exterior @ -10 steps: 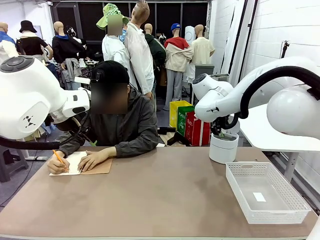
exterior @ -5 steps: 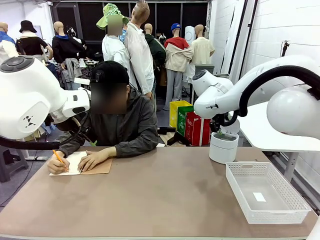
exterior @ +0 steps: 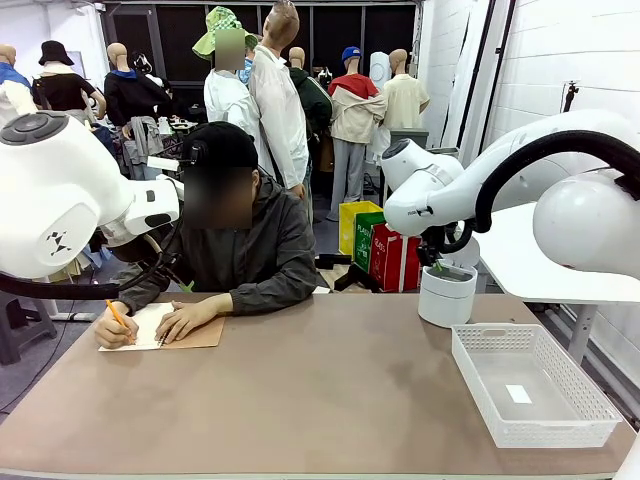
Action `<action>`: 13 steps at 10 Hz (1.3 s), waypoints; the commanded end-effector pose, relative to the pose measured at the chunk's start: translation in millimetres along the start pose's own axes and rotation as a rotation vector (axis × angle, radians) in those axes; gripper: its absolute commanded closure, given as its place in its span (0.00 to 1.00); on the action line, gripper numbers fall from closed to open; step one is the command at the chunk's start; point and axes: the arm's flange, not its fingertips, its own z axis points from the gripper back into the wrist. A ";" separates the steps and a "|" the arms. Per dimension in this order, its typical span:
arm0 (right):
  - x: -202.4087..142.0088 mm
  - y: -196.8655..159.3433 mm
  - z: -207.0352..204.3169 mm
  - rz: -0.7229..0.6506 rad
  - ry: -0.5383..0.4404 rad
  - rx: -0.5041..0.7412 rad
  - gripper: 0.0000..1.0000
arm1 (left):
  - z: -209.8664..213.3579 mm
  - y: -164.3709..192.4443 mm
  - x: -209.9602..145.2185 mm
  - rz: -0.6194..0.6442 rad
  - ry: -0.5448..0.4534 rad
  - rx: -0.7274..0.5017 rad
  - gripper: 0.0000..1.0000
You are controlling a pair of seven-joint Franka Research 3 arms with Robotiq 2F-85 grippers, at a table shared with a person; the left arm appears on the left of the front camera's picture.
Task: Sort the paper based on its condition.
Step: If a person hands you a paper, place it in the Organizing basket , and if it's crumpled, put it in the Trash can.
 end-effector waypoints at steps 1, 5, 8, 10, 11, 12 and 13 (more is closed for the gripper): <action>-0.4 -3.4 -2.4 0.001 -0.010 -0.016 0.00 | 0.4 1.2 -0.4 -0.012 0.003 0.002 0.00; -0.4 -3.4 -2.4 0.001 -0.010 -0.016 0.00 | 0.4 1.2 -0.4 -0.012 0.003 0.002 0.00; -0.4 -3.4 -2.4 0.001 -0.010 -0.016 0.00 | 0.4 1.2 -0.4 -0.012 0.003 0.002 0.00; -0.4 -3.4 -2.4 0.001 -0.010 -0.016 0.00 | 0.4 1.2 -0.4 -0.012 0.003 0.002 0.00; -0.2 -0.4 -0.2 -0.001 0.000 0.000 0.00 | 0.4 1.2 -0.4 -0.012 0.003 0.002 0.00; -4.7 2.6 16.8 -0.002 -0.047 0.051 0.00 | 0.4 1.2 -0.4 -0.012 0.003 0.002 0.00; -7.5 5.5 36.1 0.003 -0.087 0.077 0.00 | 0.4 1.2 -0.4 -0.012 0.003 0.002 0.00</action>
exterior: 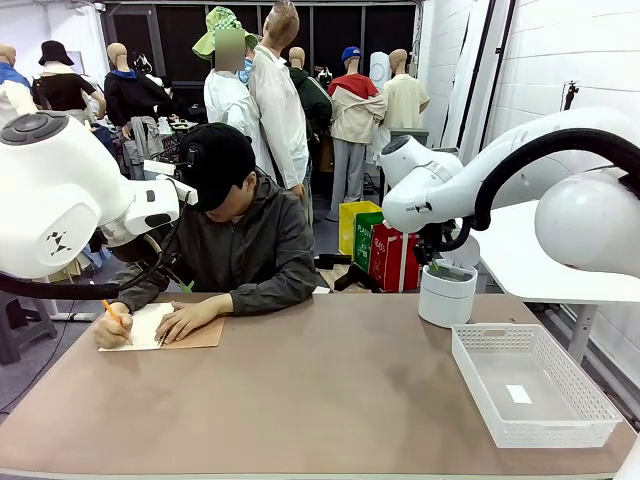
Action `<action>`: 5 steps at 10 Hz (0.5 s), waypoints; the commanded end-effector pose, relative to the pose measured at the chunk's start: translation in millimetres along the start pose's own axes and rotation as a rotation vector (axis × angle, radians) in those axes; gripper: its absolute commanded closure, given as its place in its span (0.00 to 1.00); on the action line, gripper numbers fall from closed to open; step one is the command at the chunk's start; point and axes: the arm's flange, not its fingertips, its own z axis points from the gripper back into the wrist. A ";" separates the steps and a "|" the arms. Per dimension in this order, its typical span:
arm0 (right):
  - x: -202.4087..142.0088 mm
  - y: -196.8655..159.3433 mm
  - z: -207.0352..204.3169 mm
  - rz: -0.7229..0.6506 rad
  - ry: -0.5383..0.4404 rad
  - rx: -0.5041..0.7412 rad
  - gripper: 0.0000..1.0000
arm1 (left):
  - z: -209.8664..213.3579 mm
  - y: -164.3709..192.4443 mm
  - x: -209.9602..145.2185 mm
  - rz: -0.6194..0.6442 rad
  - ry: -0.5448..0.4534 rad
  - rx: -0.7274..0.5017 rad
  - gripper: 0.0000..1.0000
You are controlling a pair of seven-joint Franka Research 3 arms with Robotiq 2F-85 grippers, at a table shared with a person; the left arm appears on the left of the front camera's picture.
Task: Sort the paper based on its condition.
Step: If a person hands you a paper, place it in the Organizing basket , and if it's crumpled, put it in the Trash can.
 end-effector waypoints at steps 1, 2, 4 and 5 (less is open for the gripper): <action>-10.1 4.9 35.6 0.021 -0.089 0.080 0.00 | 0.4 1.2 -0.3 -0.012 0.003 0.002 0.00; -14.1 8.2 53.4 0.044 -0.131 0.121 0.00 | 0.4 1.2 -0.3 -0.012 0.003 0.002 0.00; -31.2 17.9 87.1 0.127 -0.258 0.233 0.00 | 0.4 1.2 -0.3 -0.012 0.003 0.002 0.00; -43.8 24.2 100.5 0.142 -0.304 0.251 0.00 | 0.4 1.2 -0.3 -0.012 0.003 0.002 0.00</action>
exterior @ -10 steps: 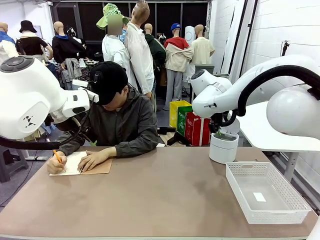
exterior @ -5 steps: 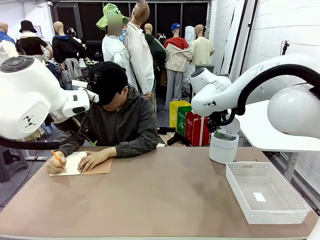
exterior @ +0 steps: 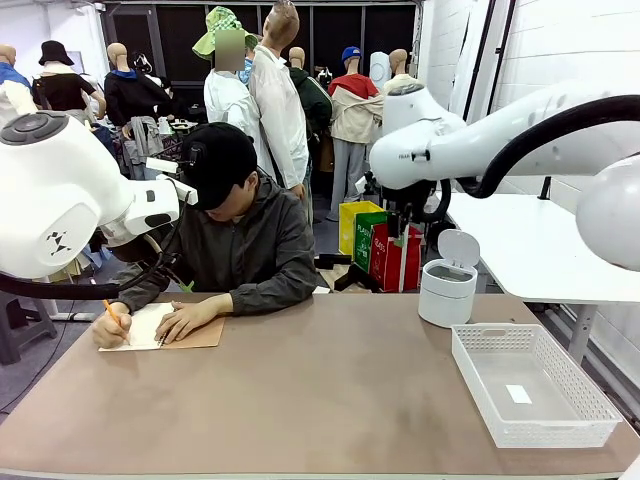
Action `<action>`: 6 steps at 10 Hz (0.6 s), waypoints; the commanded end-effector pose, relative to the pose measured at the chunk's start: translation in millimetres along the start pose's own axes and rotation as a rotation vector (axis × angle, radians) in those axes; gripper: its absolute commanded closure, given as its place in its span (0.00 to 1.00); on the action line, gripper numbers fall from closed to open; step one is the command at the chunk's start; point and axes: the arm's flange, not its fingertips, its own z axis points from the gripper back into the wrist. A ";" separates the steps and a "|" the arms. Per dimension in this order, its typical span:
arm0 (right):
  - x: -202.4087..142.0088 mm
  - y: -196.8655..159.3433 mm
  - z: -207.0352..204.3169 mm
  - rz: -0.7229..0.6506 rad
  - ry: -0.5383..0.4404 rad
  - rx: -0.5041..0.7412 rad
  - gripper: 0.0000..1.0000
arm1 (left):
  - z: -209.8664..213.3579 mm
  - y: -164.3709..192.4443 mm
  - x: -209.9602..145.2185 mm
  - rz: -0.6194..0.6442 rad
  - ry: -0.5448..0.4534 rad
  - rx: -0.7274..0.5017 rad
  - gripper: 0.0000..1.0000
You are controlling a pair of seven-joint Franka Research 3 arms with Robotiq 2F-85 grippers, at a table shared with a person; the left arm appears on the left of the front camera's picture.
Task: Sort the paper based on its condition.
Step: If a person hands you a paper, place it in the Organizing basket , and if it's crumpled, put it in the Trash can.
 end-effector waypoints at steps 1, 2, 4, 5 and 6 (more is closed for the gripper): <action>-37.4 16.9 6.6 0.038 -0.104 0.078 0.00 | 0.5 1.2 -0.3 -0.012 0.003 0.002 0.00; -51.4 30.6 16.1 0.052 -0.171 0.125 0.00 | 0.5 1.2 -0.3 -0.012 0.003 0.002 0.00; -79.2 51.4 27.1 0.036 -0.274 0.175 0.00 | 0.5 1.2 -0.3 -0.012 0.003 0.002 0.00; -91.9 60.0 29.6 0.026 -0.320 0.194 0.00 | 0.5 1.2 -0.3 -0.012 0.003 0.002 0.00; -102.5 68.5 29.3 0.014 -0.373 0.223 0.00 | 0.5 1.2 -0.3 -0.012 0.003 0.002 0.00</action>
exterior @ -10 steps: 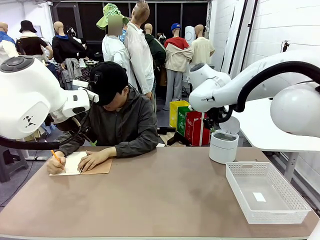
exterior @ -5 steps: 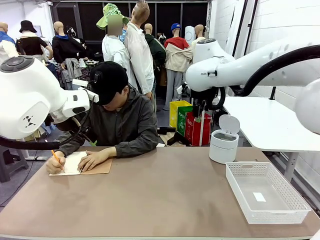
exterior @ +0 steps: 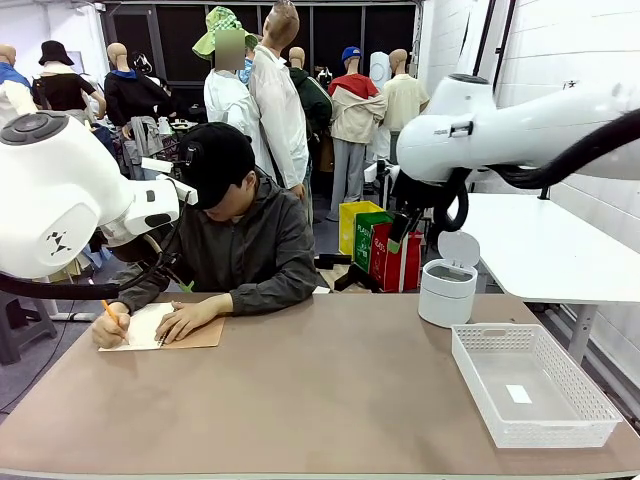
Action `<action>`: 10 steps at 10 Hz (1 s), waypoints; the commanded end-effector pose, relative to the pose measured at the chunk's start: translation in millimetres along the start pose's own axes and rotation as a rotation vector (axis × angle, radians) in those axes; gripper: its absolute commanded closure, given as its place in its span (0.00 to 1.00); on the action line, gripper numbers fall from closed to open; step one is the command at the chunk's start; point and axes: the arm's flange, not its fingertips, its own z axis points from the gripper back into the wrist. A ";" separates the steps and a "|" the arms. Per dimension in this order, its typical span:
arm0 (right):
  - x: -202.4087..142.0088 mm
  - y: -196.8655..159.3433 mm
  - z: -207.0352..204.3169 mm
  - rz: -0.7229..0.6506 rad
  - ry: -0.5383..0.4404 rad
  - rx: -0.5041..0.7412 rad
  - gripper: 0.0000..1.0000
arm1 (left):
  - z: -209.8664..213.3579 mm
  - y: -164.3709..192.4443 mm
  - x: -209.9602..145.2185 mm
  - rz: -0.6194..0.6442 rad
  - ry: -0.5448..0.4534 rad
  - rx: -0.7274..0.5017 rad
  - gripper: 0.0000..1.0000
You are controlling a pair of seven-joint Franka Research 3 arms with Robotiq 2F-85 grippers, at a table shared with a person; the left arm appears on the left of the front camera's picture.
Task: Sort the paper based on its condition.
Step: If a person hands you a paper, place it in the Organizing basket , and if it's crumpled, put it in the Trash can.
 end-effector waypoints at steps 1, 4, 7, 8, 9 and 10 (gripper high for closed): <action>-30.8 16.1 -5.5 0.015 -0.133 0.060 0.00 | 0.5 1.1 -0.3 -0.012 0.003 0.002 0.00; -36.5 22.9 -15.3 0.008 -0.303 0.101 0.00 | 0.5 1.1 -0.3 -0.012 0.003 0.002 0.00; -34.8 27.5 -17.6 0.049 -0.361 0.132 0.00 | 0.5 1.1 -0.3 -0.012 0.003 0.002 0.00; -33.7 29.4 -16.2 0.065 -0.379 0.140 0.00 | 0.5 1.1 -0.3 -0.012 0.003 0.002 0.00; -33.0 30.8 -14.8 0.074 -0.388 0.134 0.00 | 0.5 1.1 -0.3 -0.012 0.003 0.002 0.00; -33.0 32.6 -14.0 0.081 -0.398 0.135 0.00 | 0.5 1.1 -0.3 -0.012 0.003 0.002 0.00</action>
